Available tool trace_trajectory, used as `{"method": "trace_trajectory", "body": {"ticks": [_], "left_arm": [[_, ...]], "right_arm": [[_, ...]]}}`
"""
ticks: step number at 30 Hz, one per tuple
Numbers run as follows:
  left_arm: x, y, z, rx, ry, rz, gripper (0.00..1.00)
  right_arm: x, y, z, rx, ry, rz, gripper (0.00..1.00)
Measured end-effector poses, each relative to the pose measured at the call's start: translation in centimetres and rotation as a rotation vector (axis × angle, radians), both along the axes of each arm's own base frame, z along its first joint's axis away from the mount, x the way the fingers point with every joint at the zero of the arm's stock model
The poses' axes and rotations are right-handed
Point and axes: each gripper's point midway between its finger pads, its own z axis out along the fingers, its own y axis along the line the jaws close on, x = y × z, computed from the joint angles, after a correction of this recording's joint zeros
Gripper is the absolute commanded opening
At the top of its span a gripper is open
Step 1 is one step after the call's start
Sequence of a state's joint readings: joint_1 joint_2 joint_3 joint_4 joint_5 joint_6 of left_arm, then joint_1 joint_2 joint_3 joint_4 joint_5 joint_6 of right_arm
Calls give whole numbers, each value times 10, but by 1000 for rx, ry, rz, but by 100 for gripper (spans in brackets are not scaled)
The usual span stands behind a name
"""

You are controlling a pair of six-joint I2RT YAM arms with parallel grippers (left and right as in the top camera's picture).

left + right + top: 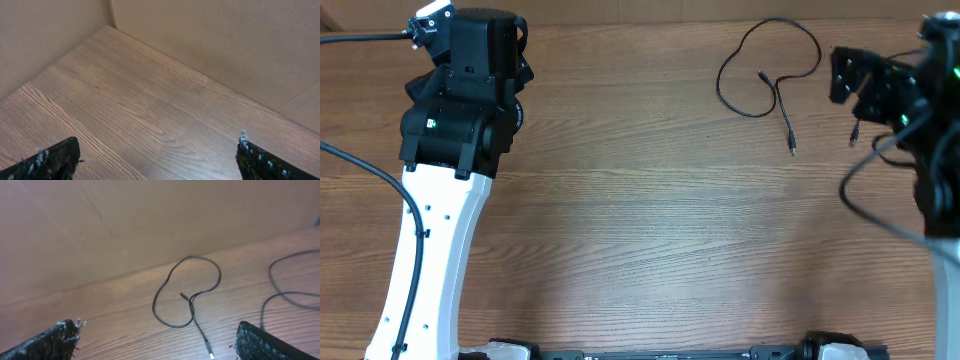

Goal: Untangle cables

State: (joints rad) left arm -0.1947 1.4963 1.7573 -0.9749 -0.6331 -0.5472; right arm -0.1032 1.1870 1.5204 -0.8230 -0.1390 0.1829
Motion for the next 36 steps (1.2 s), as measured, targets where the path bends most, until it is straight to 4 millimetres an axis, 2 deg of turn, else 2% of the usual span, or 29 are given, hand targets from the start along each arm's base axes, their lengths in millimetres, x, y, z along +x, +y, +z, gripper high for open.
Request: {"method": "trace_trajectory", "body": {"ticks": [4, 7, 10, 17, 19, 25, 30, 36], "left_arm": [[0, 0, 0, 0, 0, 0, 99], [0, 0, 0, 0, 0, 0, 100], [0, 0, 0, 0, 0, 0, 99], [0, 0, 0, 0, 0, 0, 100], [0, 0, 0, 0, 0, 0, 100], [0, 0, 0, 0, 0, 0, 100], [0, 0, 0, 0, 0, 0, 100], [0, 0, 0, 0, 0, 0, 99]], "right_arm": [[-30, -5, 20, -25, -50, -45, 100], [-50, -9, 17, -36, -21, -73, 100], [-69, -13, -2, -45, 72, -103, 100], [-121, -15, -69, -52, 427, -127, 100], [-131, -15, -78, -53, 483, -129, 100], [-125, -16, -81, -56, 495, -132, 100], [-95, -18, -56, -54, 342, -137, 100], [-91, -16, -48, 2, 297, -162, 100]]}}
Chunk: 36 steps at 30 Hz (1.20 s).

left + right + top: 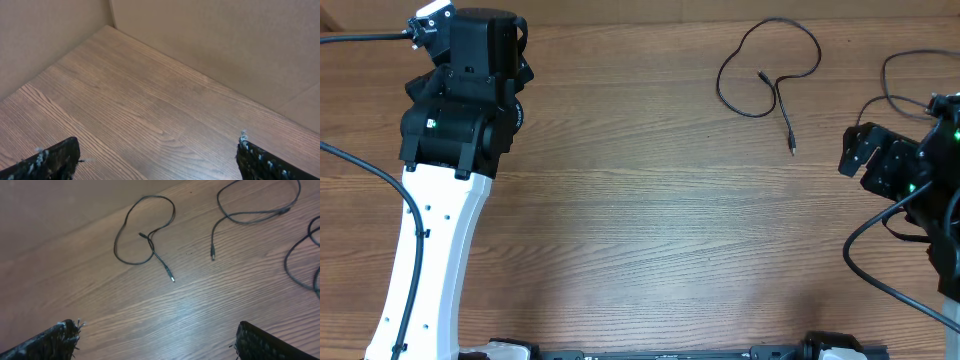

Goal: Untangle cables

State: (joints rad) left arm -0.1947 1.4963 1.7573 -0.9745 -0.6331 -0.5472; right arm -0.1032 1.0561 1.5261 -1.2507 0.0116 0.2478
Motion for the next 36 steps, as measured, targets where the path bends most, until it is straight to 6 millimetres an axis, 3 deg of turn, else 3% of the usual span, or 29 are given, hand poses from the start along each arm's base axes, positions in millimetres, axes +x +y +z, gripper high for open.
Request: {"method": "trace_trajectory", "body": {"ticks": [5, 10, 13, 20, 36], "left_arm": [[0, 0, 0, 0, 0, 0, 100], [0, 0, 0, 0, 0, 0, 99], [0, 0, 0, 0, 0, 0, 100], [0, 0, 0, 0, 0, 0, 99], [0, 0, 0, 0, 0, 0, 100]], "right_arm": [[-4, 1, 29, 6, -135, -10, 100], [-29, 4, 44, 3, -256, -14, 100], [-41, 5, 37, 3, -298, -15, 100], [-47, 6, 4, -4, -391, -13, 100], [-74, 9, -24, -30, -680, -8, 100]]}}
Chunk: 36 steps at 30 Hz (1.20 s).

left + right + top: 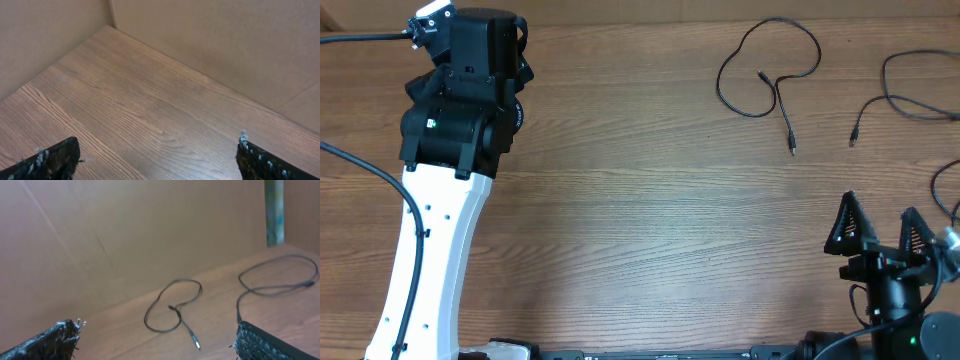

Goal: Untangle cables

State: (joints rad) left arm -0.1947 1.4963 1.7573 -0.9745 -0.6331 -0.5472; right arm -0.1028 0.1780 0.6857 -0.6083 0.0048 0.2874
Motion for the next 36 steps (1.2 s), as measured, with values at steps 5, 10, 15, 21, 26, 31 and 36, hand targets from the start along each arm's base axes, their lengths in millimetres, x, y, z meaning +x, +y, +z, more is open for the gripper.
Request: {"method": "trace_trajectory", "body": {"ticks": [5, 10, 15, 21, 26, 31, 36], "left_arm": [[0, 0, 0, 0, 0, 0, 99], [0, 0, 0, 0, 0, 0, 100], [0, 0, 0, 0, 0, 0, 100], [0, 0, 0, 0, 0, 0, 100], [0, 0, 0, 0, 0, 0, 100], [0, 0, 0, 0, 0, 0, 100], [0, 0, 0, 0, 0, 0, 100]], "right_arm": [[-2, 0, -3, -7, -67, 0, 100], [3, 0, -14, -11, -109, 0, 100], [9, -1, -30, -12, -118, 0, 100], [18, -1, -34, -15, -154, 5, 100], [31, -2, -54, -16, -161, 7, 100], [42, -3, -78, -15, -153, 7, 100], [46, 0, -89, -14, -145, 18, 100]]}}
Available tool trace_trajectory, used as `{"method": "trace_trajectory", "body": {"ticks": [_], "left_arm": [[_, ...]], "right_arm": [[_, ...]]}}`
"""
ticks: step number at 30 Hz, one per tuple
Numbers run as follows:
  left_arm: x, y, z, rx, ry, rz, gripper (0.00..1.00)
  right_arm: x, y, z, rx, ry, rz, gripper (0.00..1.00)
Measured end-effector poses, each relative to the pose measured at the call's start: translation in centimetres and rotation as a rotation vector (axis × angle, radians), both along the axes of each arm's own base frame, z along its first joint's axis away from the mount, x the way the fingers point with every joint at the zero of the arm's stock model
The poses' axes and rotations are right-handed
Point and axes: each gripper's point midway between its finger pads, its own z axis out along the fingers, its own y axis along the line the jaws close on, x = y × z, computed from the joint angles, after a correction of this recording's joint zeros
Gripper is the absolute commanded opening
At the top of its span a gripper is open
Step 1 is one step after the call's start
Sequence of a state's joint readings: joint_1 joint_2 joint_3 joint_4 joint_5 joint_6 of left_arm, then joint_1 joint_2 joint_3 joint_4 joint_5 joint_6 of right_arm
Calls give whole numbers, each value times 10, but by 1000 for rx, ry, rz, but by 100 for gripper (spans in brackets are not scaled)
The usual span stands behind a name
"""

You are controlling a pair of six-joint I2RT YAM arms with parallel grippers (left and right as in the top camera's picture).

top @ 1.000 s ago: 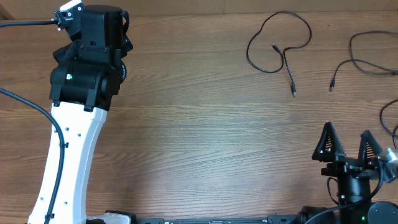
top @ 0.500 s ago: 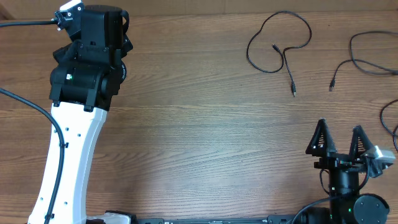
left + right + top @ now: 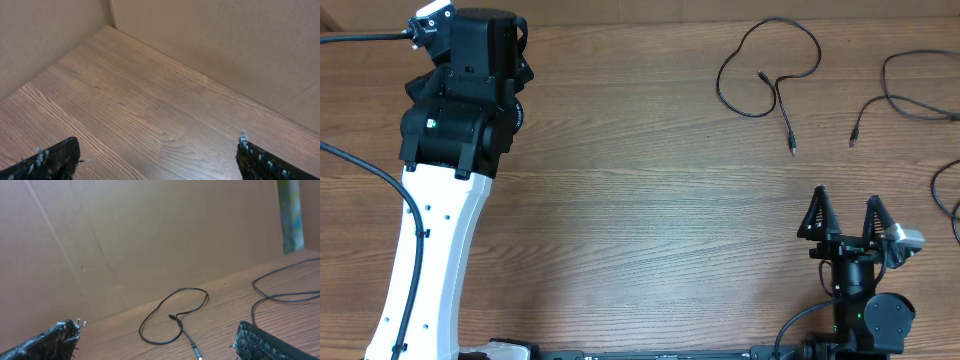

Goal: Untangle cables

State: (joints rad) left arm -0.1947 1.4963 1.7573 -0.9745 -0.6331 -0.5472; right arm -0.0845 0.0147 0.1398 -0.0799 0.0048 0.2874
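A thin black cable (image 3: 767, 66) lies in a loop at the table's far right-centre, its plug ends crossing near the middle; it also shows as the looped cable (image 3: 172, 315) in the right wrist view. A second black cable (image 3: 912, 85) lies apart at the far right edge, seen again as the other cable (image 3: 280, 287). My right gripper (image 3: 844, 217) stands open near the front right, well short of both cables, nothing between its fingers. My left gripper (image 3: 157, 160) is open over bare wood at the far left corner.
Brown cardboard walls (image 3: 210, 35) close in the back and left of the wooden table (image 3: 640, 200). The white left arm (image 3: 435, 240) runs along the left side. Another dark cable (image 3: 948, 195) loops at the right edge.
My right arm has shifted slightly left near the front edge, its wrist view now pointing a little higher at the looped cable. The cables and left arm have not moved.
My right gripper was open at the far right, over the second cable's end. Then it stood lower on the right, with both cables lying apart. Then it was near the front edge, and now slightly left. The left arm stayed still.
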Motion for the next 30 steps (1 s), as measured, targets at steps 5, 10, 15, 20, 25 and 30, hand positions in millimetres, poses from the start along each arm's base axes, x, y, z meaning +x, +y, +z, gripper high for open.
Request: {"method": "trace_trajectory", "body": {"ticks": [5, 10, 15, 20, 25, 30], "left_arm": [[0, 0, 0, 0, 0, 0, 99], [0, 0, 0, 0, 0, 0, 100], [0, 0, 0, 0, 0, 0, 99], [0, 0, 0, 0, 0, 0, 100], [0, 0, 0, 0, 0, 0, 100], [0, 0, 0, 0, 0, 0, 99]], "right_arm": [[0, 7, 0, 0, -1, 29, 100], [0, 8, 0, 0, -1, 33, 100], [2, 8, -3, -1, -14, 33, 100], [6, 7, -15, 0, 1, 33, 100], [6, 7, -19, 1, 10, 33, 100], [7, 7, -16, -1, -14, 29, 100]]}}
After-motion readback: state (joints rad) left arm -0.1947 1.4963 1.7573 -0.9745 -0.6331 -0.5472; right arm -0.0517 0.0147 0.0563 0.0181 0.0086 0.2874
